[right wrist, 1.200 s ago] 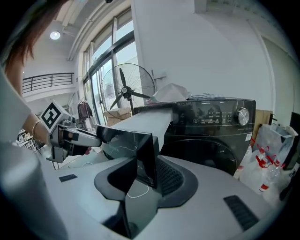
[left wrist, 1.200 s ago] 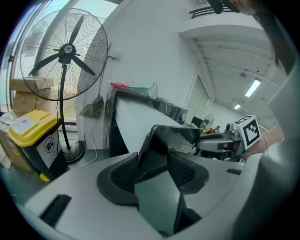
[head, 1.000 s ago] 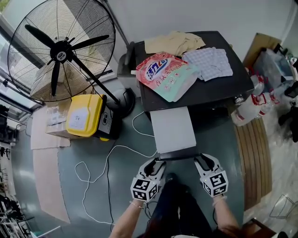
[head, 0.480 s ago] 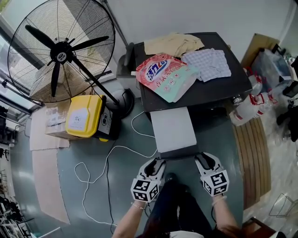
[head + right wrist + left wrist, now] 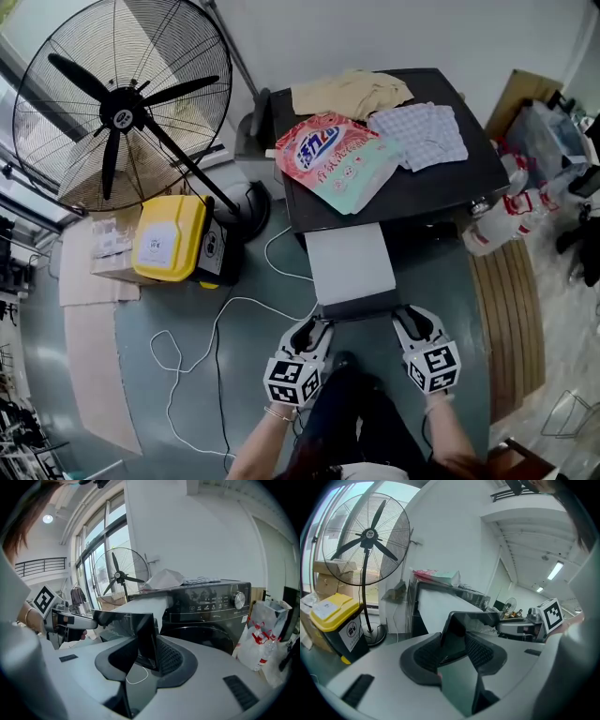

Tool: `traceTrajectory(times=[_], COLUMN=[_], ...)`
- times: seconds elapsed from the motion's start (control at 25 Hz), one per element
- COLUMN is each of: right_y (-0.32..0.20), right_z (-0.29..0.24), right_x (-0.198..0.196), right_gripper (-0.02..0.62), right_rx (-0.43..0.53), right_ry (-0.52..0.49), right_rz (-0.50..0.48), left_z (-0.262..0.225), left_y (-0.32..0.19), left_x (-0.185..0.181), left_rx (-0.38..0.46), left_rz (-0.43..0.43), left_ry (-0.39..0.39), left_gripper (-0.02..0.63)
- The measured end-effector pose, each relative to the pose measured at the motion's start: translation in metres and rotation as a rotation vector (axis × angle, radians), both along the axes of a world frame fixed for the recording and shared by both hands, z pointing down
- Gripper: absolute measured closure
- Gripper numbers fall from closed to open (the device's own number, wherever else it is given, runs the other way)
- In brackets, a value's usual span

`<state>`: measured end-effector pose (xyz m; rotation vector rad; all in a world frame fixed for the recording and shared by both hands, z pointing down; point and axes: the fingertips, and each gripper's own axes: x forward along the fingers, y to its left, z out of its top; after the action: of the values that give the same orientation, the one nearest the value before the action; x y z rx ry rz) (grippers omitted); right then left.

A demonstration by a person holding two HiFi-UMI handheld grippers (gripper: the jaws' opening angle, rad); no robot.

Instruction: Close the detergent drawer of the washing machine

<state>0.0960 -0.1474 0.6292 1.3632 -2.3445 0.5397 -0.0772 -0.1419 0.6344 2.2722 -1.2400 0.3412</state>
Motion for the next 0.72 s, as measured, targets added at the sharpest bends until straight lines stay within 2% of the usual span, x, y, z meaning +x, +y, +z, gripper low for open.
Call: traceTrajectory(times=[0.72], right_y=[-0.038], right_z=[-0.001], right_x=[-0.005], right_gripper=[0.453], right_rx=[-0.024], right_ry=[0.017], right_rz=[0.075], left_z=[-0.005], left_y=[-0.040], left_x=[-0.004], left_rx=[-0.007], left_rz=[0.032], left_ry=[-0.002], left_gripper=[0.436])
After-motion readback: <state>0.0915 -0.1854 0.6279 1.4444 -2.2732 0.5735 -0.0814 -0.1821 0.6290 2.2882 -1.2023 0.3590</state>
